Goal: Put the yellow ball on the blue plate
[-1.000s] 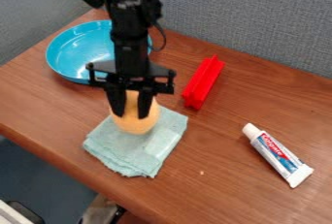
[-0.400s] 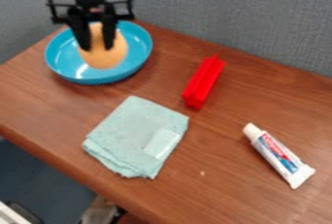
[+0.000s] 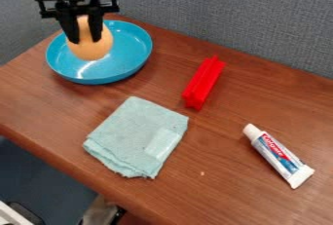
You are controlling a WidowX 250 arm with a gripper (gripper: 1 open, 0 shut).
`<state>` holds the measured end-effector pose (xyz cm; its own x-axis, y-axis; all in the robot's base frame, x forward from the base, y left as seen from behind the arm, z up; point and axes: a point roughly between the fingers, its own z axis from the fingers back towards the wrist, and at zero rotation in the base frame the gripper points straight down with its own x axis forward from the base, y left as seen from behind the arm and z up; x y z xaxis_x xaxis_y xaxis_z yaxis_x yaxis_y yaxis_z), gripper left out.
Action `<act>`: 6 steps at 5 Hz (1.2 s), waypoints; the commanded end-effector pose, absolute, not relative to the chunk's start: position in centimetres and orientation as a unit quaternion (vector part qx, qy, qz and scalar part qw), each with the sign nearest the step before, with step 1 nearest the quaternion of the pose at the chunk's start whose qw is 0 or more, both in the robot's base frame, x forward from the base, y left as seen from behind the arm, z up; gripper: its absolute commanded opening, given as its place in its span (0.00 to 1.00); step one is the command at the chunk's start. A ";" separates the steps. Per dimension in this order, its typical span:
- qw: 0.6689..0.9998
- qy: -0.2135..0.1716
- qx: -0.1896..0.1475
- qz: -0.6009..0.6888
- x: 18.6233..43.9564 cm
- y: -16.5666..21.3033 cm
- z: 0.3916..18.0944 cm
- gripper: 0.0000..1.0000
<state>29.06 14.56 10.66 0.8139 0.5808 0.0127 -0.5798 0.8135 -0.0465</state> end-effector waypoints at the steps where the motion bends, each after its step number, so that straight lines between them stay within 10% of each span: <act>1: 0.951 -0.041 -0.012 0.306 30.0 15.6 11.7 0.00; 6: 0.952 -0.030 -0.002 0.304 31.2 17.2 9.4 0.00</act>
